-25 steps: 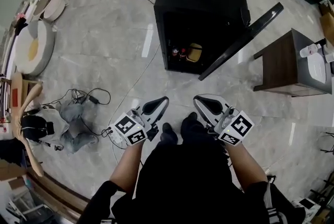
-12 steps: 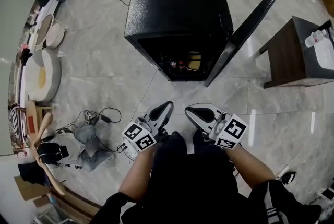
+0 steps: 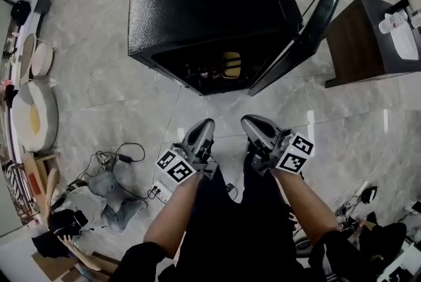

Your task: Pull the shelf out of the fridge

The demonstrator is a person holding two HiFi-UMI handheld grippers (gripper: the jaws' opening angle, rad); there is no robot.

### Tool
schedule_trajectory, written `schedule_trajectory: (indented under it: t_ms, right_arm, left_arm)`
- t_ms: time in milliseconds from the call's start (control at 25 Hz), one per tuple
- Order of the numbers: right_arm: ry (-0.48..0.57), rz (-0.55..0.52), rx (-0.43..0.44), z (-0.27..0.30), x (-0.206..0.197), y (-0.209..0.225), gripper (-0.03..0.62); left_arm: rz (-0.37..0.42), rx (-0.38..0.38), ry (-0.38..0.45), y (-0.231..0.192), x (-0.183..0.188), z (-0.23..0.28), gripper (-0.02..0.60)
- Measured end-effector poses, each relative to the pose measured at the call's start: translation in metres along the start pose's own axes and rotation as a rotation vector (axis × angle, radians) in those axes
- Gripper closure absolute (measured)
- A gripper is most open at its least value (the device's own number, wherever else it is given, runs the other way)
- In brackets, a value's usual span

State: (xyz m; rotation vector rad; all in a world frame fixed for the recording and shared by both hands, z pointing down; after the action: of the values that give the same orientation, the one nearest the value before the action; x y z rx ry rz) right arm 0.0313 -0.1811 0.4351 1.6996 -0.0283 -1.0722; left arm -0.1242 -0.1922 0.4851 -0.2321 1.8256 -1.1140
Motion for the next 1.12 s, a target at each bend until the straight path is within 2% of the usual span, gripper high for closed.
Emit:
schedule_trajectory:
  t_ms: [200, 320, 520, 640, 760, 1000, 1120]
  right_arm:
    - [0.123, 0.205, -0.111, 0.013, -0.012, 0.051, 0.568]
    - [0.208, 0.318, -0.14, 0.023, -0.01, 0.076, 0.568]
    - [0.307, 0.429, -0.193, 0.035, -0.006, 0.125, 0.568]
    - [0.327, 0.496, -0.231, 0.047, -0.011, 0.157, 0.568]
    - [0.314, 0.495, -0.264, 0.062, -0.015, 0.179, 0.568]
    - [0.314, 0.484, -0.265, 0.086, -0.011, 0.194, 0.568]
    - [0.321, 0.487, -0.31, 0.09, -0.013, 0.205, 0.568]
  left_arm:
    - [-0.124, 0.056, 0.172, -0.046, -0.004, -0.003, 0.561]
    - [-0.183, 0.103, 0.258, -0.071, -0.006, -0.002, 0.561]
    - [-0.284, 0.127, 0.404, -0.101, -0.007, 0.012, 0.56]
    - [-0.336, 0.174, 0.482, -0.12, -0.01, 0.017, 0.56]
    - [-0.341, 0.186, 0.497, -0.134, -0.009, 0.026, 0.56]
    - [-0.341, 0.195, 0.494, -0.161, 0.001, 0.043, 0.56]
    - [-0.346, 0.215, 0.52, -0.177, 0.005, 0.046, 0.56]
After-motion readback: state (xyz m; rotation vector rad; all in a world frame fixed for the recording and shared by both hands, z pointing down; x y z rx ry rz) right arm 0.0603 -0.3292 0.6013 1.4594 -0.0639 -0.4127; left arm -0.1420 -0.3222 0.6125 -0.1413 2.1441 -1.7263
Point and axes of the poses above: the fingertips, and each gripper's own axes: z forward along the fingers, y to its right, x out of its top, the point moved 4 cm from there along -z, backward along the fingers, and after that the axes turned 7 degrees about -x, right-handed, at the moved point
